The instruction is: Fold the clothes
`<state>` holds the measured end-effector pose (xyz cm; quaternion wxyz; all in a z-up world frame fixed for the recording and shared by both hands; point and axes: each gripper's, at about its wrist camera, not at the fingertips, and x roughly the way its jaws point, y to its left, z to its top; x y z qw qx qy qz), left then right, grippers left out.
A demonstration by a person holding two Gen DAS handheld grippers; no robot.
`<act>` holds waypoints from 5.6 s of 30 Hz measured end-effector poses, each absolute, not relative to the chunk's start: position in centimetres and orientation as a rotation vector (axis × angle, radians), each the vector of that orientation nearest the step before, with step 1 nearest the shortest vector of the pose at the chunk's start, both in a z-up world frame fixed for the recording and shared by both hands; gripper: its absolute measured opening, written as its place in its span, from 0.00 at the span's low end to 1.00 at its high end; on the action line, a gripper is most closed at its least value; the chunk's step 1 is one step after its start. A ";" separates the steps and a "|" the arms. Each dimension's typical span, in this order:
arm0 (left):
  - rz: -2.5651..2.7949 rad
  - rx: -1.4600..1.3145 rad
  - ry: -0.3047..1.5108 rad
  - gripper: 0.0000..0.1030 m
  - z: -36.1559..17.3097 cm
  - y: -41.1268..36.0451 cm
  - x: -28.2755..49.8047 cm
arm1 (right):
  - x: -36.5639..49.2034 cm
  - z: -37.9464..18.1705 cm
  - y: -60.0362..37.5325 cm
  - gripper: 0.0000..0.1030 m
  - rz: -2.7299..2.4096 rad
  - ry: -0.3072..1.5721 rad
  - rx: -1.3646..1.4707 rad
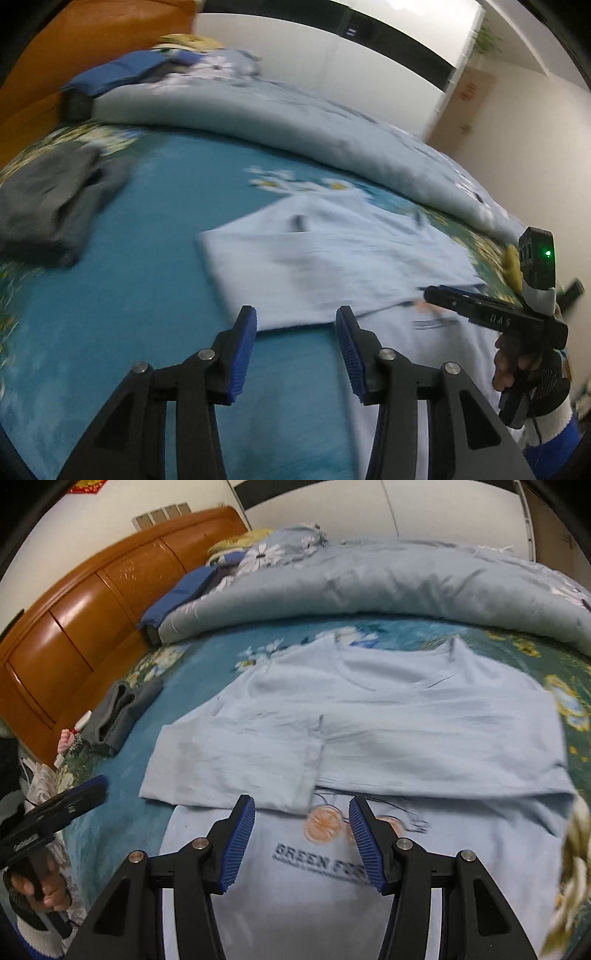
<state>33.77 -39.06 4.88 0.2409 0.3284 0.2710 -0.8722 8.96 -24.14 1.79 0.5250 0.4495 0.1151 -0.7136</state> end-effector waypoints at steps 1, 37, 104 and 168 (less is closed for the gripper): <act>-2.373 0.887 0.765 0.45 4.7 -39.4 34.5 | 9.0 1.4 -24.6 0.55 -1.697 0.268 1.099; -2.219 0.972 0.758 0.45 1.9 -40.9 23.5 | 4.3 17.1 -28.6 0.04 -1.911 0.188 0.786; -2.444 1.261 0.827 0.45 0.5 -22.4 41.0 | 14.3 2.8 7.9 0.06 -1.747 0.204 1.197; -2.733 0.783 1.210 0.04 8.7 -32.9 34.6 | 6.0 7.5 5.5 0.09 -1.658 -0.338 0.964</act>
